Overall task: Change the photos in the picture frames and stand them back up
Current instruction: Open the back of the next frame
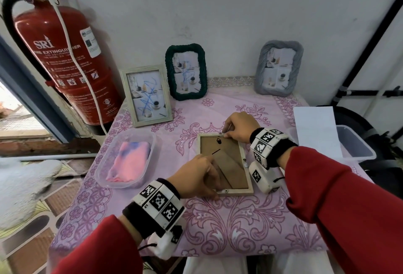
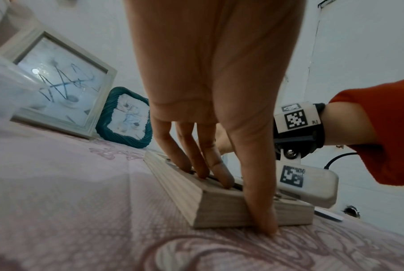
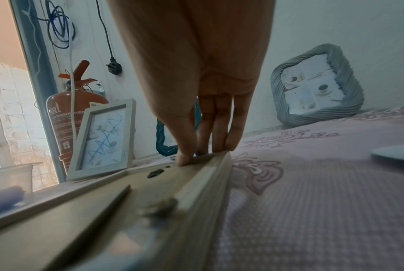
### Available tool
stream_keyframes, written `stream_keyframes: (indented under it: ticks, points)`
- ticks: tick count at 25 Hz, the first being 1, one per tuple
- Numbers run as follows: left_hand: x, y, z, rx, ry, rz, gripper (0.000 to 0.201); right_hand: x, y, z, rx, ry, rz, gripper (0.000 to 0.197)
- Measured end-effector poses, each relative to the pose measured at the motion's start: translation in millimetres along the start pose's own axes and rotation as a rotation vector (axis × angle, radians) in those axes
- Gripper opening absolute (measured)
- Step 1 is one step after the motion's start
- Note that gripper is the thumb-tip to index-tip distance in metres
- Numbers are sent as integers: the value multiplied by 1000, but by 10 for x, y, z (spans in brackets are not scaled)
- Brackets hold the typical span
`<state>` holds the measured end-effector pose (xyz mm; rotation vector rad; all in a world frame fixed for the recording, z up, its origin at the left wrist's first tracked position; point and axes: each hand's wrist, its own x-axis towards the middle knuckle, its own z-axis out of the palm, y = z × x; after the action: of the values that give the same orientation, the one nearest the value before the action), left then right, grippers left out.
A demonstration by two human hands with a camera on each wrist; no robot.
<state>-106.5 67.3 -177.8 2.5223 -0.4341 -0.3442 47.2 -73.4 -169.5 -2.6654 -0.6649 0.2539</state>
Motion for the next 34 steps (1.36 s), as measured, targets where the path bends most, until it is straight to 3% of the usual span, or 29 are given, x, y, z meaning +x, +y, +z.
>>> stream_keyframes:
  ticks: [13, 17, 20, 24, 26, 30, 34]
  points:
    - [27, -38, 28, -113, -8, 19, 22, 5, 13, 29, 53, 16, 13, 12]
    - [-18, -45, 41, -146, 33, 32, 27, -126, 49, 18, -12, -32, -66, 30]
    - [-96, -34, 41, -216, 103, 31, 42, -323, 103, 7, 83, -56, -116, 48]
    - [-75, -76, -47, -392, 454, -124, 28, -558, 81, 98, 13, 14, -174, 44]
    - [-52, -129, -77, -386, 564, -245, 27, -652, 9, 157, 32, 25, -174, 37]
    - [-62, -198, 16, -525, 443, -409, 43, -800, -137, 292, 16, -33, -126, 47]
    - [-72, -211, 119, -594, 414, -410, 53, -853, -179, 348, -39, -10, -38, 54]
